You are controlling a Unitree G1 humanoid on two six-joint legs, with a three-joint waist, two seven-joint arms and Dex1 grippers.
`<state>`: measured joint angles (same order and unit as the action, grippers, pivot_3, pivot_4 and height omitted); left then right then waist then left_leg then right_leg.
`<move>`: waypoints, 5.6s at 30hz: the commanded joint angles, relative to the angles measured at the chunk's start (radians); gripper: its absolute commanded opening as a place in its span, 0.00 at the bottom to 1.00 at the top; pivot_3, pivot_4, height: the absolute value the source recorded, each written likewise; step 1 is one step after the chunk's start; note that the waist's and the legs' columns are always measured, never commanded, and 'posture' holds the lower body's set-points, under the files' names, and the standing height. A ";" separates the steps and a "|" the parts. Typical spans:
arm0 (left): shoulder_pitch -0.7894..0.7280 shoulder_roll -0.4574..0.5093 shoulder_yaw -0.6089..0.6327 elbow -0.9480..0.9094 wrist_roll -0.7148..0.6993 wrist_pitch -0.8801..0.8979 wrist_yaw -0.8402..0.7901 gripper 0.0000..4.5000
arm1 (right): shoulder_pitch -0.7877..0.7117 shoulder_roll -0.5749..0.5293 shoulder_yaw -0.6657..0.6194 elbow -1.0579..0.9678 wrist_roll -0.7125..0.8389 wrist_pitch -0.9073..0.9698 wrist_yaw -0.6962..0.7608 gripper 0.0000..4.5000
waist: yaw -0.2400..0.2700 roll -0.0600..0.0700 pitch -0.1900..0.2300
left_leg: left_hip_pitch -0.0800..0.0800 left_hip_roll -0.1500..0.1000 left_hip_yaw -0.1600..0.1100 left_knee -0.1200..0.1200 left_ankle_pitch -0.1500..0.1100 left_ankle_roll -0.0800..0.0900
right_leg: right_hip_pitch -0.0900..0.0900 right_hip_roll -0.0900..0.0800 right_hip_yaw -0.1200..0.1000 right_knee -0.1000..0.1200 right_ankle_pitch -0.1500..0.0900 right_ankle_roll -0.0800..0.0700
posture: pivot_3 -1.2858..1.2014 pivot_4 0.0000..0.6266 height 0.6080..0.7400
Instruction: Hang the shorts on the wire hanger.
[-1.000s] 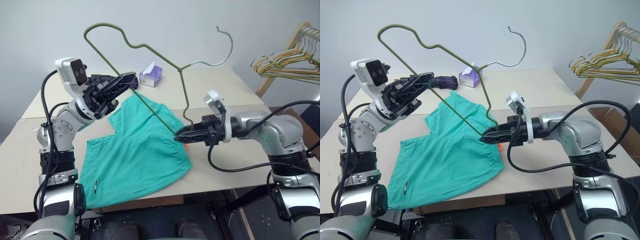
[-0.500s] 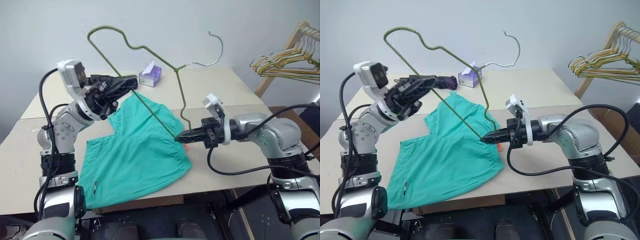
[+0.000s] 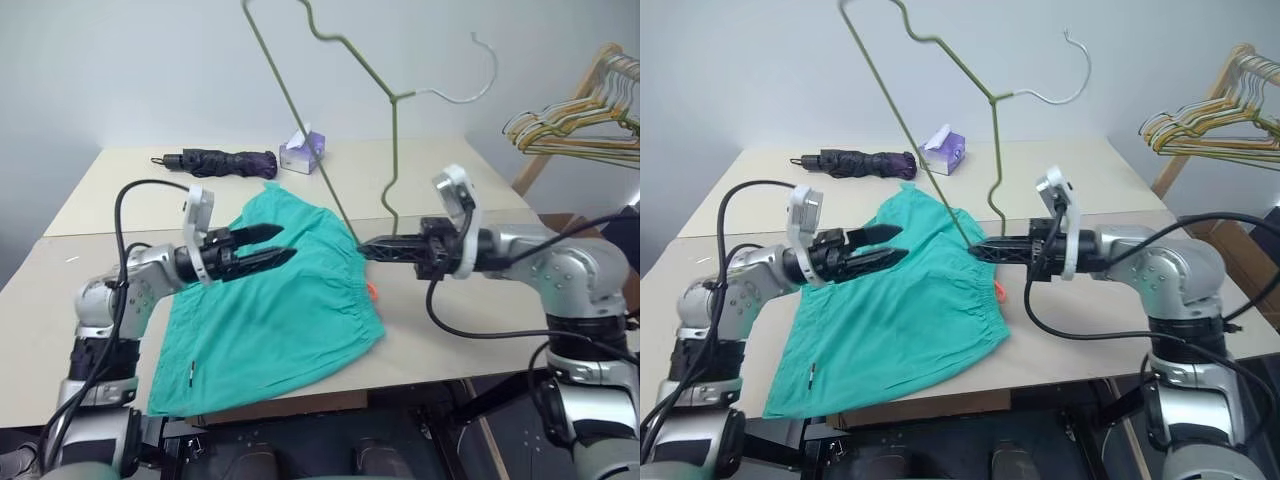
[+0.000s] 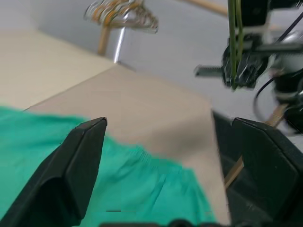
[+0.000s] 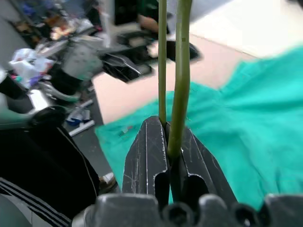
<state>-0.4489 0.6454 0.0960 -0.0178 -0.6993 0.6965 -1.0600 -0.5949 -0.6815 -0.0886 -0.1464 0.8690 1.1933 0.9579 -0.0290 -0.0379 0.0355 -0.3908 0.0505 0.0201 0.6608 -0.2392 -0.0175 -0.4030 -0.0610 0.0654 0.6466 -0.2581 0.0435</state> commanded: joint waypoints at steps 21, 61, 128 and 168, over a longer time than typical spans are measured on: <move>0.177 0.072 -0.073 -0.294 0.097 -0.042 0.037 0.99 | 0.454 -0.457 0.014 0.140 0.079 0.318 0.152 0.00 | 0.013 0.001 0.001 | 0.003 0.000 0.002 0.000 0.000 0.000 | 0.001 0.001 0.002 0.000 0.000 0.000 | 0.54 0.00 1.00; 0.181 0.072 -0.115 -0.269 0.191 -0.081 0.068 0.99 | -0.027 -0.352 0.566 0.437 -0.365 -0.087 0.616 0.00 | 0.044 0.001 0.001 | 0.004 0.000 0.002 0.000 0.000 0.000 | 0.002 0.001 0.002 0.000 0.000 0.000 | 0.57 0.00 1.00; -0.588 0.228 -0.568 0.649 0.385 -0.701 -0.554 0.99 | -0.092 0.103 0.476 0.324 -1.014 -0.978 0.198 0.00 | 0.026 0.002 0.001 | 0.001 0.000 0.002 0.001 0.000 0.000 | -0.001 0.001 0.001 0.003 0.000 0.000 | 0.54 0.00 1.00; -0.685 0.098 -0.370 0.915 0.649 -0.884 -0.497 0.02 | -0.167 0.048 0.304 0.322 -0.951 -0.908 0.071 0.99 | 0.018 0.002 0.001 | 0.000 0.000 0.002 0.001 0.000 0.000 | -0.001 0.001 0.001 0.003 0.000 0.000 | 0.53 0.00 1.00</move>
<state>-1.0924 0.7462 -0.3183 0.8899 -0.0438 -0.1721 -1.5720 -0.7190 -0.5960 0.3100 0.2008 -0.1249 0.2536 1.0335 -0.0109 -0.0363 0.0363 -0.3910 0.0509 0.0218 0.6620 -0.2388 -0.0177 -0.4043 -0.0601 0.0662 0.6495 -0.2578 0.0431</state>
